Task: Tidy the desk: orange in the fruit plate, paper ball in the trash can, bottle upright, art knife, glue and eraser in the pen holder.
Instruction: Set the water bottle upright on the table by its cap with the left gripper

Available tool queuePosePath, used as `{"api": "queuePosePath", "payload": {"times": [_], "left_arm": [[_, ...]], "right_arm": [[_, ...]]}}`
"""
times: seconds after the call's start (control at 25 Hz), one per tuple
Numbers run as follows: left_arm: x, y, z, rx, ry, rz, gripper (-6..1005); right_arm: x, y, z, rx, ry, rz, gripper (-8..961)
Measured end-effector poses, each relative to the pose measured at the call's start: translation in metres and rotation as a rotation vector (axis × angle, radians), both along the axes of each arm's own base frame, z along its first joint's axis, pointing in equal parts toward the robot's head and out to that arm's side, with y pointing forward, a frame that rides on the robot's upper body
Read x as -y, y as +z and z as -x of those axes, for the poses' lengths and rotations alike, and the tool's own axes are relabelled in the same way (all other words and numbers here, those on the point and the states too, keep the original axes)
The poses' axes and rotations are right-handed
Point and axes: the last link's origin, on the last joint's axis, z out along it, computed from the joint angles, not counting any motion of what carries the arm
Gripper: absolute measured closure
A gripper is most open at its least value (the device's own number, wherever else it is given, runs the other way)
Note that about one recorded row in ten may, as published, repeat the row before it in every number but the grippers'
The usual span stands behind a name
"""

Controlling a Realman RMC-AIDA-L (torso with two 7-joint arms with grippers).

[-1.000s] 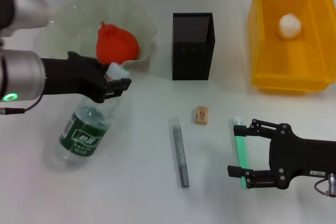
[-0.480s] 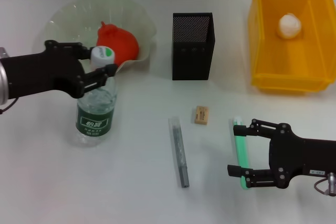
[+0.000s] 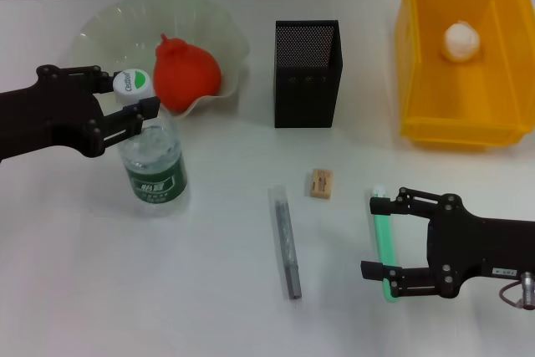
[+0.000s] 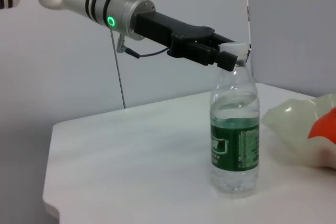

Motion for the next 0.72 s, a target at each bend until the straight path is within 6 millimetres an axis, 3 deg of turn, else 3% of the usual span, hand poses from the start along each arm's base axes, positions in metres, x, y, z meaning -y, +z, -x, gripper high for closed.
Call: {"api": "queuePosePath", "payload": {"times": [0.72], "left_arm": [[0.0031,0.0036,-0.0020,0.017,-0.081,-0.027,539]], "right_arm": [[-0.0003,-0.0002,0.0005,0.000,-0.002,0.007,112]]}}
